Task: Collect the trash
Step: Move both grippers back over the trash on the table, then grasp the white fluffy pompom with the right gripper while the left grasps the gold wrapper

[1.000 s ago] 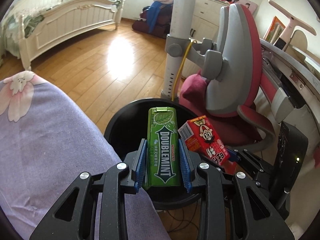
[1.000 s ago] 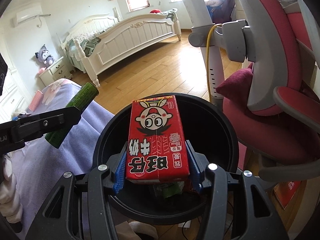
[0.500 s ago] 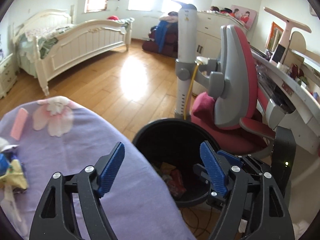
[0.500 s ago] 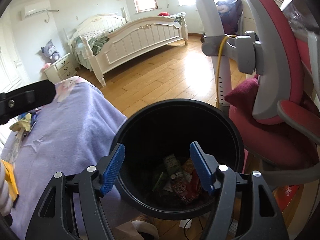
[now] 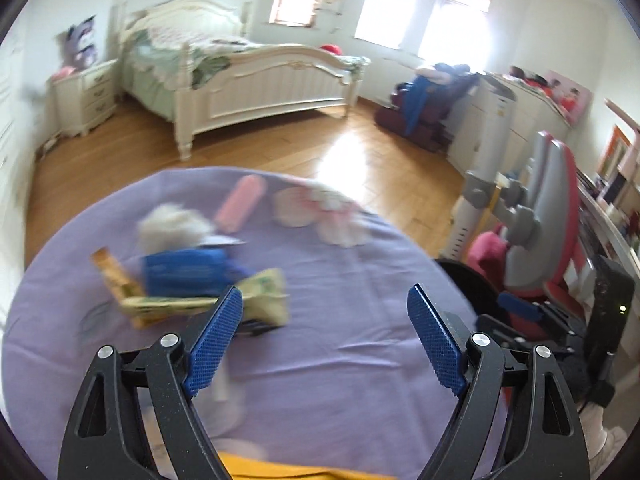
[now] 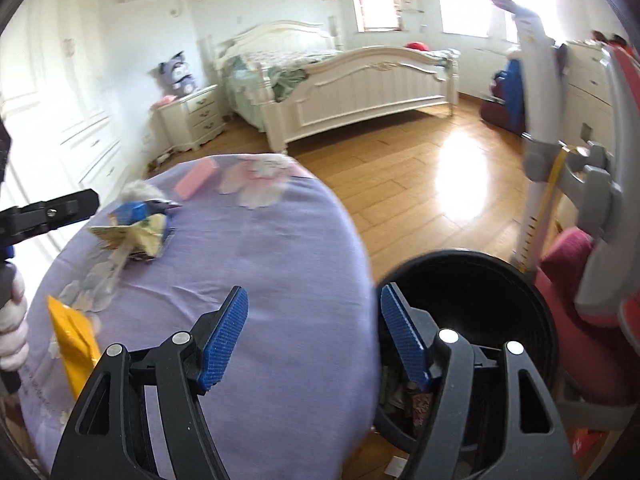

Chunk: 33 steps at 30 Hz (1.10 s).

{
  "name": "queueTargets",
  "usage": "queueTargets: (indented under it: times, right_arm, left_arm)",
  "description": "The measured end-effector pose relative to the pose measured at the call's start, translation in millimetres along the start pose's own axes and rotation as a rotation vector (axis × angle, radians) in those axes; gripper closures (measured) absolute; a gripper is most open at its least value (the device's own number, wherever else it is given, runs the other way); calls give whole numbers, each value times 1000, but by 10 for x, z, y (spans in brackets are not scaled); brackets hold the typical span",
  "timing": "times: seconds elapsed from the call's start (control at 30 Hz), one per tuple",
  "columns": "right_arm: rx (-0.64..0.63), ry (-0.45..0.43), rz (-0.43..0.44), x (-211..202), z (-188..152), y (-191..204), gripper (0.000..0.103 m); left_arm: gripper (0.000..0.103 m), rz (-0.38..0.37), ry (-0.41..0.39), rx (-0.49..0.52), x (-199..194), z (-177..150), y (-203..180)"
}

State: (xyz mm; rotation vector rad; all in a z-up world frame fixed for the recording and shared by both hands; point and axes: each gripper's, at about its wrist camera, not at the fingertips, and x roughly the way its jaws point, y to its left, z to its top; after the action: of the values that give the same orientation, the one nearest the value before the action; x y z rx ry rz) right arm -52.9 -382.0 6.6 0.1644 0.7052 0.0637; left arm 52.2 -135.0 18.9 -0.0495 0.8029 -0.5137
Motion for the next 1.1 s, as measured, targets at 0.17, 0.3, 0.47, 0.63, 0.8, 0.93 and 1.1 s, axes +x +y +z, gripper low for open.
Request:
queueTargets:
  times: [0.17,0.3,0.47,0.63,0.8,0.93,1.1]
  right_arm:
    - [-87,30,73,171,225,481,34]
    - [-136,62,150,349,504,875,34]
    - [-217,111,235,671,838,1418,34]
    - [-286,187,281,1114,1075,1842,34]
    - [-317,261,300,1550,1200,2105,34]
    - [-331,334,299,1846,1175,2209,36]
    - [-283,370,318,1924,1108,2145,62]
  left_arm:
    - [19,125,12,-128,-32,75,801]
    - [22,167,53,-200,85,69,1306]
    - [30,169,102,-214,347,39,1533]
    - [31,150,110,-239,506,35,1653]
    - [31,140,90,-240,549,50,1717]
    - [51,168,81,-207,571,71,1778]
    - [61,178,74,-197,549,70,1806]
